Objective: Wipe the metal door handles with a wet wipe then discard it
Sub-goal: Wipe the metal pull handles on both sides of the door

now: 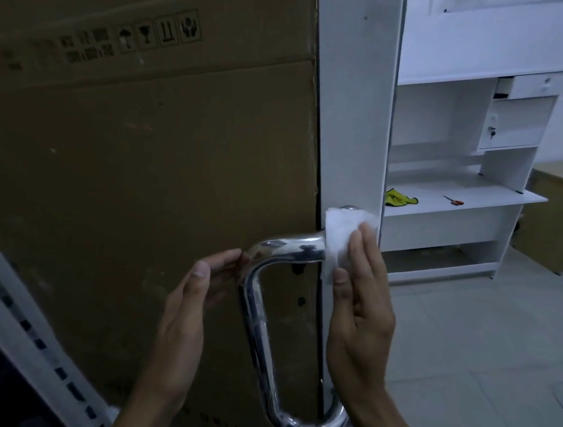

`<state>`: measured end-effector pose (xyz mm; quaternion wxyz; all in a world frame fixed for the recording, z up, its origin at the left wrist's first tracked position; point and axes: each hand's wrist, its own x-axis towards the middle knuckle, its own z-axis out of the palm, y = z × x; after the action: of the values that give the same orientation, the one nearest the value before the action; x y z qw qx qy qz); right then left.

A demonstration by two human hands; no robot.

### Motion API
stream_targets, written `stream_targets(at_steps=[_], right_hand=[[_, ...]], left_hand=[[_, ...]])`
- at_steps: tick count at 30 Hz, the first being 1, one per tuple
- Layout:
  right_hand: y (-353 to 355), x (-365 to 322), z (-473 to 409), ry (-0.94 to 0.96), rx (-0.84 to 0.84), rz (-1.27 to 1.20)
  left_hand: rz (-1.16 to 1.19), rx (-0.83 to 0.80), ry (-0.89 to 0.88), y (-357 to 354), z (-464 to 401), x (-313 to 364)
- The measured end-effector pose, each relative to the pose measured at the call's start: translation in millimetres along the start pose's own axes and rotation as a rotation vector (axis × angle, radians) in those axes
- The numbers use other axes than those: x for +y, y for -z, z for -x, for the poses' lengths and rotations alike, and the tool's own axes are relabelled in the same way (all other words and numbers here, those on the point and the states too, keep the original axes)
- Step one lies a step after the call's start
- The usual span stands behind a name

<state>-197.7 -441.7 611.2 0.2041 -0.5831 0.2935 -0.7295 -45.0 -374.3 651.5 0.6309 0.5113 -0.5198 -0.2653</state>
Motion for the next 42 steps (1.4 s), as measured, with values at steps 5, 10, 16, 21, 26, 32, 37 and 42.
stream_targets(at_steps=[5,10,16,21,26,32,37,42], right_hand=[[-3.6,-25.2,-22.0,-0.29,0.162,-0.193],[-7.6,-42.7,-25.3,-0.644,0.282,-0.513],[-10.9,-59.3,-17.4,-0.937,0.182,-1.019],[-26.2,-58.5,-2.1,-0.942,0.096,-1.081],[-49.9,-52.3,16.4,-0.831,-0.005,-0.762],[-62.5,-46.4,26.6,-0.65,-0.004,-0.342],[-60.3,-28.2,33.2,-0.379,-0.142,-0.103],[-48.4,-17.8,32.3,-0.338,-0.298,-0.037]], left_hand=[[-0.011,0.007,0.005,-1.8,-0.4,4.1],[-0.001,0.016,-0.007,-2.9,-0.7,4.8],[0.005,0.021,-0.014,-4.0,0.2,6.6],[-0.004,-0.005,-0.005,-2.0,1.1,6.9],[-0.027,-0.032,0.011,2.9,-1.2,2.6],[-0.043,-0.055,0.006,6.9,-3.2,0.7],[-0.06,-0.061,-0.003,6.5,-3.1,-0.1],[-0.046,-0.058,-0.003,5.8,-3.2,1.1]])
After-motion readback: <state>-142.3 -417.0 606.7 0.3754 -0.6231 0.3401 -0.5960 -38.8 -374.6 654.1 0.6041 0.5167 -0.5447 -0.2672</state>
